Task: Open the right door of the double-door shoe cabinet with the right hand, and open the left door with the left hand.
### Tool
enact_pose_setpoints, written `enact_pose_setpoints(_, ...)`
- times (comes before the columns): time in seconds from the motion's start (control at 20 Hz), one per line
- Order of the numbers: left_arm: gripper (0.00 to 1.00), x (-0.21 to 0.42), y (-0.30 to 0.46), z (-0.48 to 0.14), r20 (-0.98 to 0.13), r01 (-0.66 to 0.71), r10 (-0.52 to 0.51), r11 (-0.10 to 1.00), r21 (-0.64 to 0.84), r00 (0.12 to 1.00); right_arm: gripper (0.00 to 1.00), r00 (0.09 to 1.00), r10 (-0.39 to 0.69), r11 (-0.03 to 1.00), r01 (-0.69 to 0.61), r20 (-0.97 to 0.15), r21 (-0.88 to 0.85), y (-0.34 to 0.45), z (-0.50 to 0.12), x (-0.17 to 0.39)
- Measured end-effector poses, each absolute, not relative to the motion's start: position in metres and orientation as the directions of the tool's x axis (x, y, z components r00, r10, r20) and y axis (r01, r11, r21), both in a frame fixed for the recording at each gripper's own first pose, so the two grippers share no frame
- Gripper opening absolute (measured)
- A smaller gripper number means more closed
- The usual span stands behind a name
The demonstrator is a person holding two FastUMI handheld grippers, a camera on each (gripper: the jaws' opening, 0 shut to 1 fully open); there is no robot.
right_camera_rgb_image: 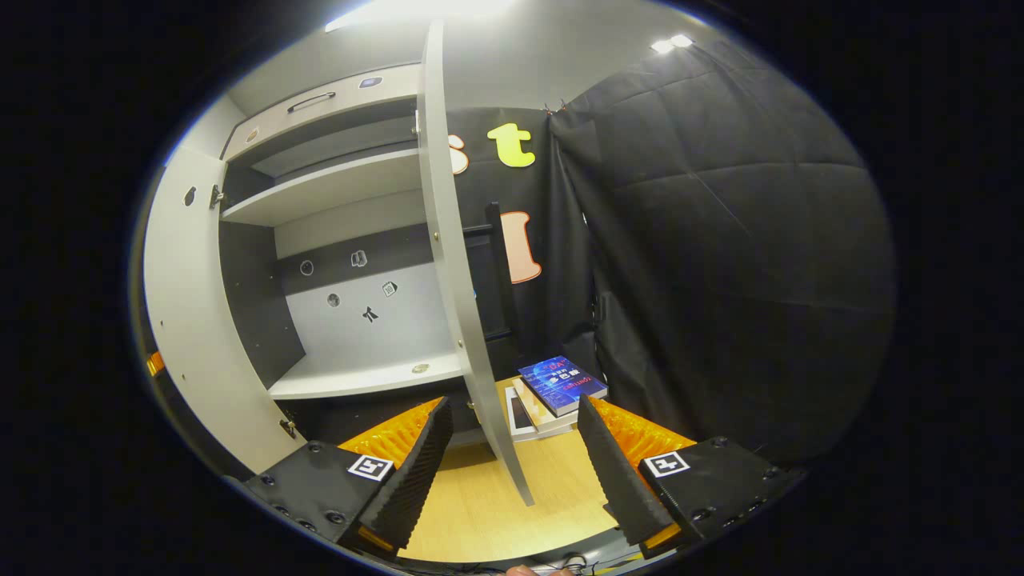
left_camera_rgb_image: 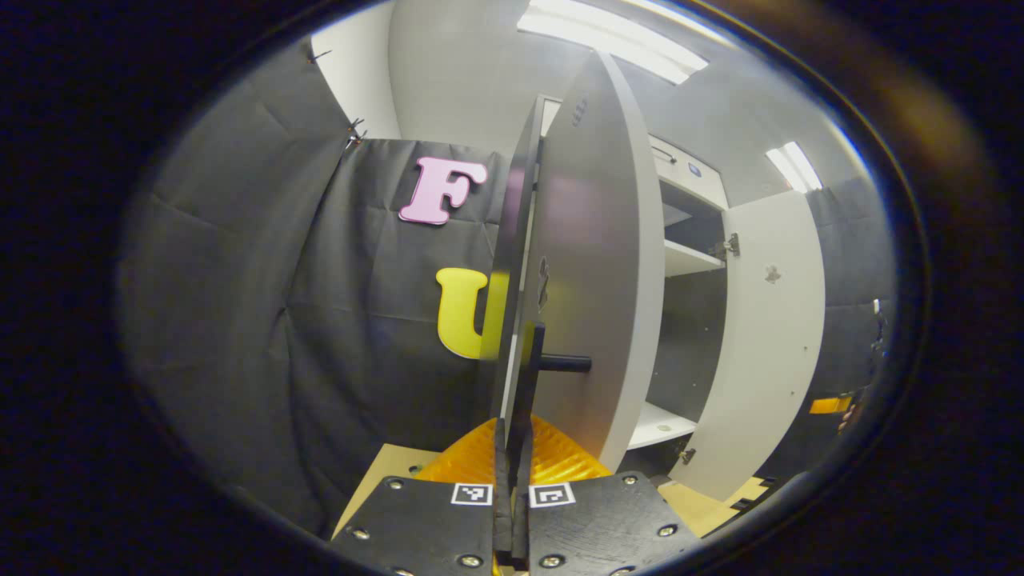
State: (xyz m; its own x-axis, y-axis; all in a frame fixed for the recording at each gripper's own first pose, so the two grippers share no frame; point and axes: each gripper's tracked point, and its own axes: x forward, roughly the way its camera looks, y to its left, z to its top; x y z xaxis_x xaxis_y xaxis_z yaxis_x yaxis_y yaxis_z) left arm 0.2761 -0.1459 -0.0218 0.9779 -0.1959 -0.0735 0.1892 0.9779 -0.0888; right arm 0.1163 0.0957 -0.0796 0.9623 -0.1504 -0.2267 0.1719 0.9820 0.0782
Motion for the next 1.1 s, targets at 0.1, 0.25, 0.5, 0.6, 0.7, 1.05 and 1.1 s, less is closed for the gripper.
enact_pose_setpoints(0.1, 0.02, 0.276, -0.145, -0.022, -0.083, 0.174, -0.182, 0.980, -0.092, 0.980, 0.98, 0.966, -0.145, 0.985, 0.161, -0.214, 0.056, 0.098, -0.078, 0.121)
enact_pose_setpoints(0.25, 0.02, 0.276, -0.143, -0.026, -0.100, 0.153, -0.170, 0.976, -0.157, 0.980, 0.98, 0.968, -0.139, 0.990, 0.141, -0.209, -0.003, 0.100, -0.086, 0.124)
enact_pose_setpoints(0.5, 0.02, 0.272, -0.138, -0.021, -0.114, 0.084, -0.098, 0.988, -0.127, 0.989, 0.98, 0.968, -0.090, 0.995, 0.098, -0.235, 0.020, 0.095, -0.100, 0.125)
enact_pose_setpoints(0.6, 0.02, 0.272, -0.135, -0.013, -0.091, 0.056, -0.068, 0.991, -0.125, 0.994, 0.98, 0.969, -0.082, 0.996, 0.090, -0.233, 0.022, 0.087, -0.097, 0.125)
enact_pose_setpoints(0.7, 0.01, 0.265, -0.133, -0.001, -0.063, 0.049, -0.057, 0.991, -0.122, 0.996, 0.98, 0.970, -0.075, 0.997, 0.079, -0.230, 0.008, 0.080, -0.093, 0.125)
enact_pose_setpoints(1.05, 0.89, 0.226, -0.190, 0.025, 0.041, 0.042, -0.040, 0.998, -0.036, 0.998, 0.98, 0.972, 0.088, 0.996, -0.084, -0.218, 0.027, 0.103, -0.077, 0.136)
enact_pose_setpoints(1.1, 0.89, 0.226, -0.198, 0.023, 0.034, 0.032, -0.031, 0.999, -0.023, 0.999, 0.98, 0.969, 0.114, 0.993, -0.108, -0.221, 0.036, 0.108, -0.076, 0.136)
